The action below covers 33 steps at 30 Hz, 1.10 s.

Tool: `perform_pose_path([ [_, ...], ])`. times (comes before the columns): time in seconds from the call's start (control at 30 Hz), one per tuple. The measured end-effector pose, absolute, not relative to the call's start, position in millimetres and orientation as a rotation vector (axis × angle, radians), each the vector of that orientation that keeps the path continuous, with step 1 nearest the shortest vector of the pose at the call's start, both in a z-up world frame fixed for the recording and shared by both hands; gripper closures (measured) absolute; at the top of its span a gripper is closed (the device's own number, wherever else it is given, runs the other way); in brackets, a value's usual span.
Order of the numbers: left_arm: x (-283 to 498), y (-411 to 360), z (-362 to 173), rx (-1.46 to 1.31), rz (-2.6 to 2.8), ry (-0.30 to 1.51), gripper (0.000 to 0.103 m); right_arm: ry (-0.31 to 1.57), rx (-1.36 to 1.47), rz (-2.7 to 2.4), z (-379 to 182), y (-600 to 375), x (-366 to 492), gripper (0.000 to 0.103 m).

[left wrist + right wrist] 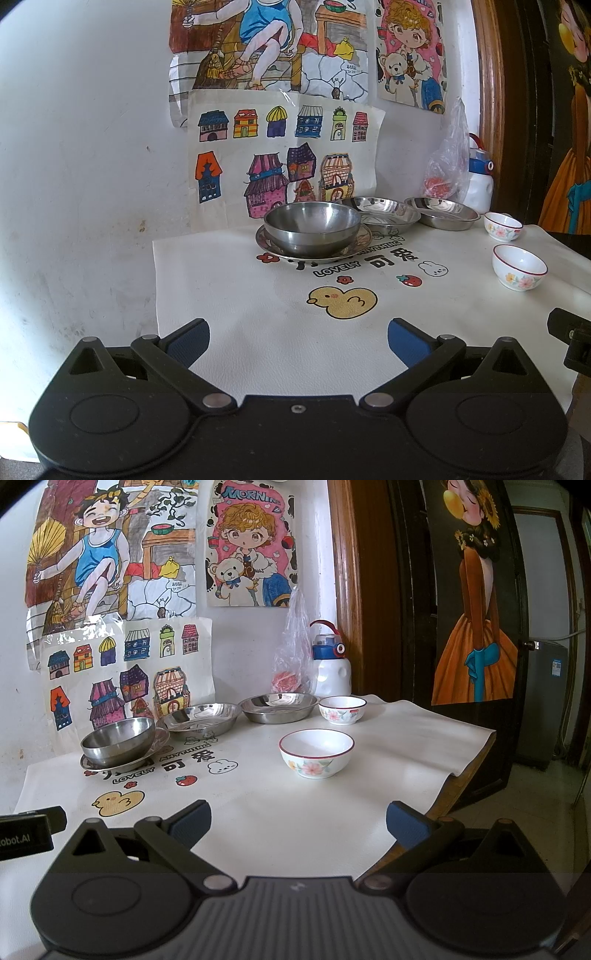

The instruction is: Organize plates and bowls

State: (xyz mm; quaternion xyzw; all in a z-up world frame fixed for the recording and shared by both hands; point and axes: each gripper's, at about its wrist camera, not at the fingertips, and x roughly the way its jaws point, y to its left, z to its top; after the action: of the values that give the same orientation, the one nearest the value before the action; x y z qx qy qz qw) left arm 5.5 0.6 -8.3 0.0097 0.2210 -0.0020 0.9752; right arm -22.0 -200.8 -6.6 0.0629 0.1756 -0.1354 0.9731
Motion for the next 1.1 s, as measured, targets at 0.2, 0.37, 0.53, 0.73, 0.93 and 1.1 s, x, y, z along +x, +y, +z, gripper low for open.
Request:
perform_pose_path([
  [0.2,6,0,-10,0.022,-0.004,0.446,0.001,0.354,0.127,-0.274,-6,-202,-23,0.000],
  [0.37,6,0,-9,0.022,-0.004,0.446,0.001,0.354,0.128,-0.274,-6,-202,-23,0.000],
  [0.53,5,-7,-14,0.026,-0.004,0.445,0.001,0.353,0.127,-0.274,-6,-202,-23,0.000],
  [0.73,6,-8,-16,0.027,-0.004,0.445,0.001,0.353,0.127,-0.274,-6,-202,-23,0.000],
  [0.93,6,-9,-14,0.030,-0.004,0.445,0.001,0.352,0.128,-0.273,-5,-203,-22,0.000],
  [1.1,6,-10,-16,0.032,-0.005,0.445,0.001,0.352,0.128,-0.274,-6,-203,-22,0.000],
])
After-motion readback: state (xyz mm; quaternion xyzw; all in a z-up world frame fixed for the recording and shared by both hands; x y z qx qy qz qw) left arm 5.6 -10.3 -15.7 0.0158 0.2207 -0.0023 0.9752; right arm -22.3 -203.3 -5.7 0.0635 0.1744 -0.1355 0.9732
